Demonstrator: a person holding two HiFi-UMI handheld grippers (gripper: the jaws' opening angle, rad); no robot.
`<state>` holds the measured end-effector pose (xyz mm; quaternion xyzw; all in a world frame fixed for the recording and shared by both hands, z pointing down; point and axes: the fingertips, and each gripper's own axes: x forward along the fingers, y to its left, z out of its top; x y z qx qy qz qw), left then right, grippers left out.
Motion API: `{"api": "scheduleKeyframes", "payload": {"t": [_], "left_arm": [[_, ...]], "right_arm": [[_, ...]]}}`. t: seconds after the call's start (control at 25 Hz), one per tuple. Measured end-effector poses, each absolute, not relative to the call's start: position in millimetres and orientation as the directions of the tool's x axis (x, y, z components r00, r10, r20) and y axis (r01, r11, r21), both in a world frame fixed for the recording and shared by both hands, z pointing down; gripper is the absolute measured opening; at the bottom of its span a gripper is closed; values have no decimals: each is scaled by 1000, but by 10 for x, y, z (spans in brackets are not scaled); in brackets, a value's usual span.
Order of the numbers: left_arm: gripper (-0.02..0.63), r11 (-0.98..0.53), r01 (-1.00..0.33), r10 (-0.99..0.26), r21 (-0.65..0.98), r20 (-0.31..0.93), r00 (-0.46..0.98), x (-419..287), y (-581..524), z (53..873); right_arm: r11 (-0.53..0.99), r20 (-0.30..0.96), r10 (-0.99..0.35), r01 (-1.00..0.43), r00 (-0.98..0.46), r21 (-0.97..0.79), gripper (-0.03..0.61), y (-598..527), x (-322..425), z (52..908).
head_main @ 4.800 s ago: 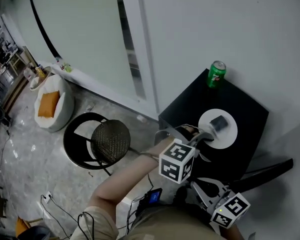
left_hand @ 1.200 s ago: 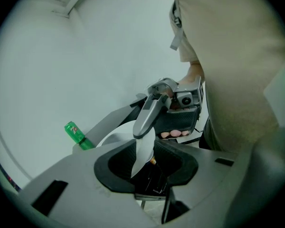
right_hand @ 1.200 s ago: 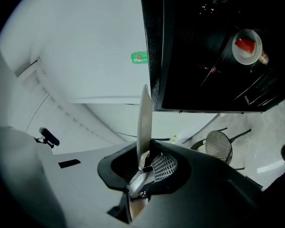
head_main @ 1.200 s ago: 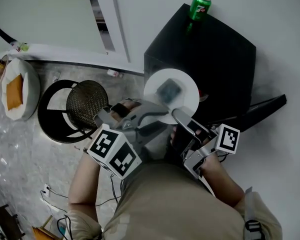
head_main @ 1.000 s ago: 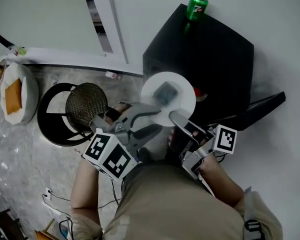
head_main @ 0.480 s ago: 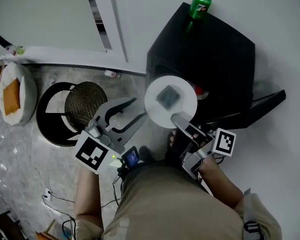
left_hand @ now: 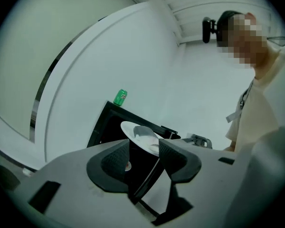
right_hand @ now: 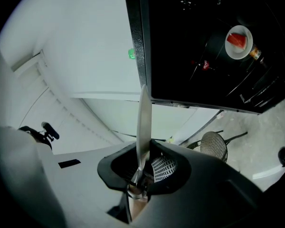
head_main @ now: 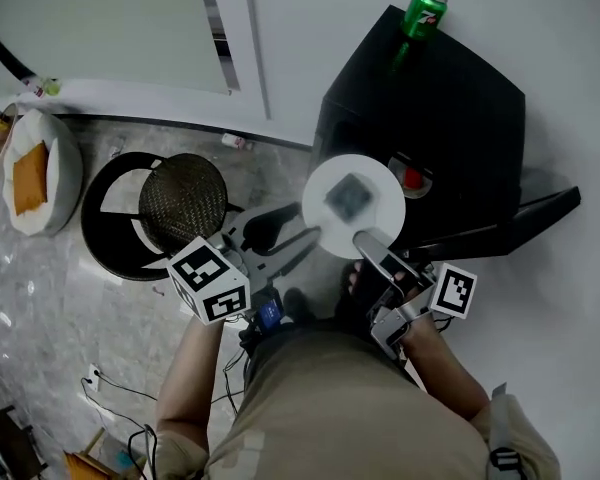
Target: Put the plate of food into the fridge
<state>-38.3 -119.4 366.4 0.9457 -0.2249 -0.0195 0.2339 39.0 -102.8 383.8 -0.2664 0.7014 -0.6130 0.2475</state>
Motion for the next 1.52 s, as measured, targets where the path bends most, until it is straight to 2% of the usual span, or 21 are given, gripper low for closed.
{"api": "scheduleKeyframes", "payload": {"t": [0.16,0.48,0.6,0.8,1.0,1.28,1.52], "left_arm": [[179,-741,-393,-434,545,59,899,-414,-1183,3782],[187,-650,-245,-383,720,-31,923,-332,-1034,3871],[132,-632,-222,-360,742,-28,933,-285,-1000,3938],[104,-509,-185,-384,840,-29,923,-232,-1008,4083],[85,-458,-188,-421,869,-25,907,-150,-1046,4180],[89,-473,-179,-437,863,-54,898,-66,-1095,4171],[87,-427,-146,-458,892,-74,886,-45,-1117,4208]], "right_arm": [[124,-17,-674,-90,-738,-988,55,-1027,372,3904],[150,-26,-660,-98,-751,-984,55,-944,283,3944],[131,-3,-649,-108,-760,-985,55,-925,294,4034],[94,21,-649,-107,-760,-990,55,-916,340,4193],[105,44,-639,-144,-768,-984,55,-957,433,4271],[94,26,-634,-111,-773,-989,55,-983,499,4293],[100,26,-621,-113,-784,-989,54,-998,519,4298]]}}
